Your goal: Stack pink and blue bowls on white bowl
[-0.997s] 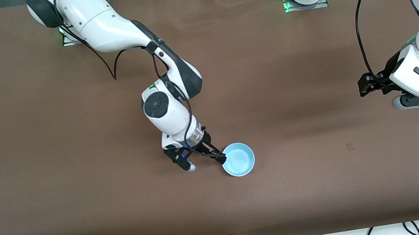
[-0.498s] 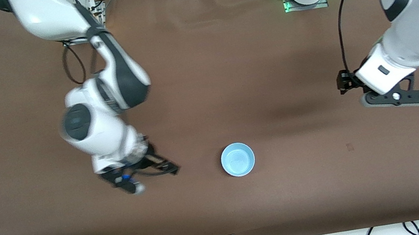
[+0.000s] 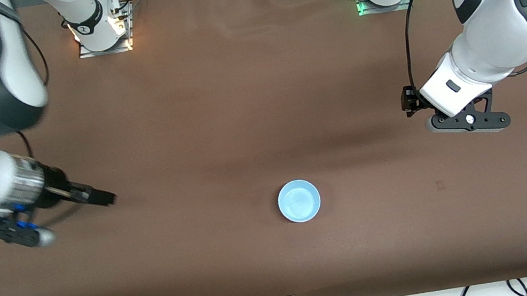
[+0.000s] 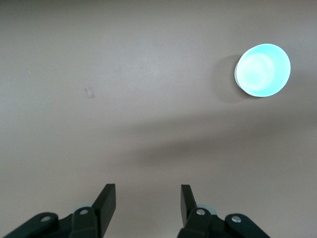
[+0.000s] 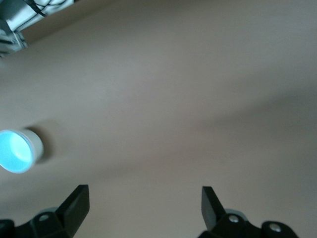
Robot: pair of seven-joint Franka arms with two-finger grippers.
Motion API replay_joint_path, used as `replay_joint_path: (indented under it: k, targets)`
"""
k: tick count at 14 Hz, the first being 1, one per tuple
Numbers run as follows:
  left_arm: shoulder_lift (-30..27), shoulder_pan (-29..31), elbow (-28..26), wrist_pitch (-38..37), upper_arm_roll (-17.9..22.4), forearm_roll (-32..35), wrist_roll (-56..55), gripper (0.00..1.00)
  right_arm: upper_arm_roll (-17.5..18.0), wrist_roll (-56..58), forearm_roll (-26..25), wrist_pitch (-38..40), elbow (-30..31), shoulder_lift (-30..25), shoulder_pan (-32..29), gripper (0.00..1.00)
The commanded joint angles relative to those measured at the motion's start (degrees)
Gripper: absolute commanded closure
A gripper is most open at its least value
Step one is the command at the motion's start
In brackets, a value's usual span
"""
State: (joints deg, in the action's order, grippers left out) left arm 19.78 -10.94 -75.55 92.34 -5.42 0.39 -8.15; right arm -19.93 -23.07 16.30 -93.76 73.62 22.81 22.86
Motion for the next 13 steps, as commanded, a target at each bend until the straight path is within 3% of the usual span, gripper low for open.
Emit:
replay_joint_path:
  k: [1, 5, 11, 13]
  targets:
    - [-3.4, 0.2, -4.0, 1.0, -0.6, 1.3, -1.1, 0.39, 0.8, 2.2, -7.1, -1.4, 19.0, -17.1, 1.3, 0.0]
    - [-7.2, 1.0, -9.3, 3.0, -0.6, 1.3, -0.8, 0.39, 0.2, 7.3, -9.4, 0.9, 17.7, -19.0, 1.1, 0.0]
    - [-12.3, 3.1, -17.6, 8.3, -0.6, 1.1, -0.1, 0.39, -3.9, 14.1, -9.4, 1.2, 17.7, -19.1, 1.1, 0.0]
    - [-12.9, 4.7, -18.3, 8.6, -0.6, 0.7, 2.1, 0.39, -4.0, 15.0, -9.4, 1.2, 17.7, -18.9, 1.1, 0.0]
